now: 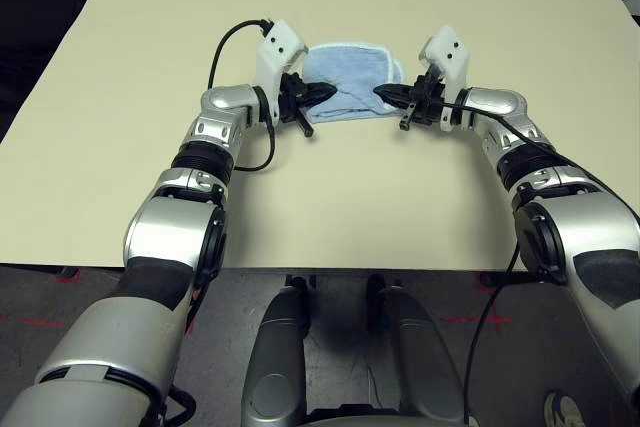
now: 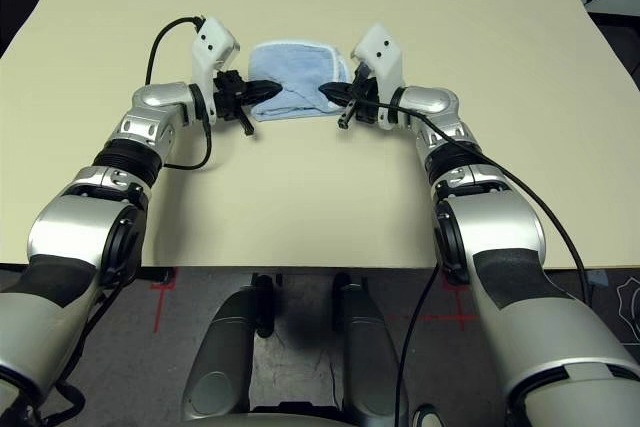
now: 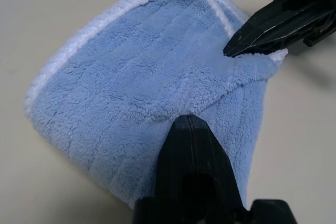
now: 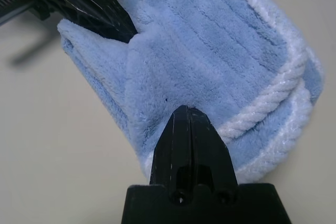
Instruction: Fold the towel and set it aside.
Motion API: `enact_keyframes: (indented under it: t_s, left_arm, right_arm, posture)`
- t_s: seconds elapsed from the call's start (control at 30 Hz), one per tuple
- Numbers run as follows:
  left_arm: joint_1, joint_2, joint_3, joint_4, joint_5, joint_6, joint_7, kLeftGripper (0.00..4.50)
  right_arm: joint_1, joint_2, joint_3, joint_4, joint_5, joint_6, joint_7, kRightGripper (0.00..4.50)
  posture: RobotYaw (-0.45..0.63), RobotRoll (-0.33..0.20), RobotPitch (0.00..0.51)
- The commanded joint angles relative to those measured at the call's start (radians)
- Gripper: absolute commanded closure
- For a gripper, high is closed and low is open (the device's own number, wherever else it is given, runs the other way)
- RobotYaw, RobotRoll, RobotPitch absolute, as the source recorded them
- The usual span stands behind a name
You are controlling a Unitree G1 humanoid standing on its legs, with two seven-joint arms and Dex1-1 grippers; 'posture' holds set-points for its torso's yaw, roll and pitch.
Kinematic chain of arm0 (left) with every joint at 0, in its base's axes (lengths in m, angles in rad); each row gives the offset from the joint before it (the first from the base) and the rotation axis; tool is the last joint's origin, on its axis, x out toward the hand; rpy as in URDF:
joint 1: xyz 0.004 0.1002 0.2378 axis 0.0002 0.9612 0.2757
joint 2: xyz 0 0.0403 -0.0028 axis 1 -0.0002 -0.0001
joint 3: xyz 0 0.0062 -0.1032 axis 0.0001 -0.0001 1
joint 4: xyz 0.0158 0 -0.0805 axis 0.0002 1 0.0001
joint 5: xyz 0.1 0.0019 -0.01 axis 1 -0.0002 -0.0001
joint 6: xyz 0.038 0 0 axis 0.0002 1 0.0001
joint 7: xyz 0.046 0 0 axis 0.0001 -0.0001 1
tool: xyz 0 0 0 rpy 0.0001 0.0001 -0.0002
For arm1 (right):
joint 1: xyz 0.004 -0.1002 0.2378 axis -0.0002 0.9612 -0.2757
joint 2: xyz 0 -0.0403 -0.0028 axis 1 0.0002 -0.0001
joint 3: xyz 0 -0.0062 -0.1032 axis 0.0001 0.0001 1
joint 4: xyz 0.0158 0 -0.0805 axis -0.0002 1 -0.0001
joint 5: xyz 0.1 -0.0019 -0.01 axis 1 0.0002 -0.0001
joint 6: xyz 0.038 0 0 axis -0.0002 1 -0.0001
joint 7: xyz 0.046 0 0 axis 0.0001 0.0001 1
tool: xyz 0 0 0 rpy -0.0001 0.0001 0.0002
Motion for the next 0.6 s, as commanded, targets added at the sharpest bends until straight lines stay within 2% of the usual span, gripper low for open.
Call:
enact_keyframes:
  t_s: [0.03, 0.37, 0.6]
  left_arm:
    - [0.03, 0.034, -0.026, 0.024, 0.041, -0.012, -0.037, 4.48]
    - [0.035, 0.077, -0.024, 0.022, 0.056, -0.031, -0.067, 4.48]
    - [-0.01, 0.045, 0.043, 0.0, -0.005, -0.029, -0.043, 4.48]
  right_arm:
    - [0.046, -0.026, 0.021, 0.031, -0.035, 0.019, -0.027, 4.5]
    - [0.034, -0.072, 0.005, 0.028, -0.012, 0.026, -0.035, 4.5]
    - [0.002, -0.051, -0.135, -0.021, 0.164, 0.038, 0.152, 4.5]
  posture:
    - [0.06, 0.0, 0.27]
    - [0.06, 0.0, 0.271]
    - [0.04, 0.0, 0.274]
